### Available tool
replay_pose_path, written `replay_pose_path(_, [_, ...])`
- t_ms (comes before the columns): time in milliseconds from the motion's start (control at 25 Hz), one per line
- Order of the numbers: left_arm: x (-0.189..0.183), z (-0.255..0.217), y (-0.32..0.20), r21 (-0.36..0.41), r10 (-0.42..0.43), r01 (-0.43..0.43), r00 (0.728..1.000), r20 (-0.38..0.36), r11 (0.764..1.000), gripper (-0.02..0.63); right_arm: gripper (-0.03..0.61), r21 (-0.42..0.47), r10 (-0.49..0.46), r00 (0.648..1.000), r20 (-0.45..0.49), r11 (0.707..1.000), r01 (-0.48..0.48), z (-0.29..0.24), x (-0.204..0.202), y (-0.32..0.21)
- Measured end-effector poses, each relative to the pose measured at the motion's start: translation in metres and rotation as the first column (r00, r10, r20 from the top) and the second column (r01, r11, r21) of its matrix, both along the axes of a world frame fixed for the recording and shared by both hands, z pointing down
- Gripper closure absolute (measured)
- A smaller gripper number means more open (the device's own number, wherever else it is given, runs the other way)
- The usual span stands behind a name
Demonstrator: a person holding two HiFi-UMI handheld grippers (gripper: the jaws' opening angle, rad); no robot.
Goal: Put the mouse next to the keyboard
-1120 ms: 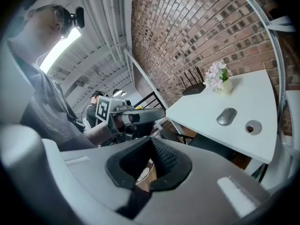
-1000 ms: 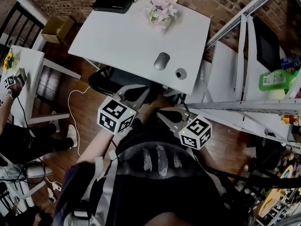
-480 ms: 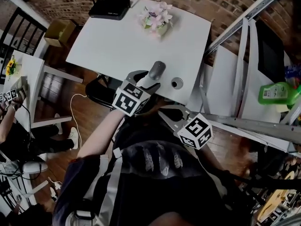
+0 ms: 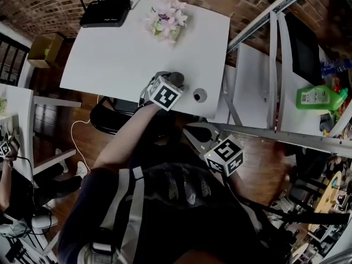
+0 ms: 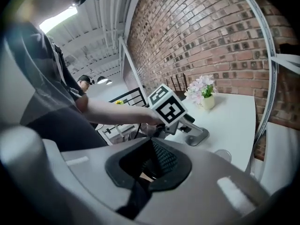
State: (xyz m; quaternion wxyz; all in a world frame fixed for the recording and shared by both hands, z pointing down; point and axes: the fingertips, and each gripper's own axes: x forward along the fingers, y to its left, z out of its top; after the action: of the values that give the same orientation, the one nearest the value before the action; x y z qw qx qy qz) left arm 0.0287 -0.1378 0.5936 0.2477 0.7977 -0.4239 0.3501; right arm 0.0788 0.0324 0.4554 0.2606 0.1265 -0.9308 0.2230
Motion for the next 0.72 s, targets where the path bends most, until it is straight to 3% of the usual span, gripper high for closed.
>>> replay_pose_path(160, [0.001,0.023,-0.005,-0.070,0.004,-0.004,1.000,0.012,0.998,0.316,0.574,-0.020,0.048,0.999,-0.020,0.999,-0.048,0.001,0.002,0.001])
replay_pose_path(320, [-0.001,0.036,-0.012,-0.106,-0.043,0.043,0.999,0.003,0.993,0.316,0.574,-0.031,0.078,0.997,-0.014,0.996,-0.078,0.004,0.007,-0.006])
replay_pose_path(720, [0.003,0.047,-0.014,-0.102,-0.073,0.071,0.997,-0.017,0.992,0.318,0.574,-0.039,0.067,0.998,0.008,0.997,-0.066,0.007,0.016,-0.016])
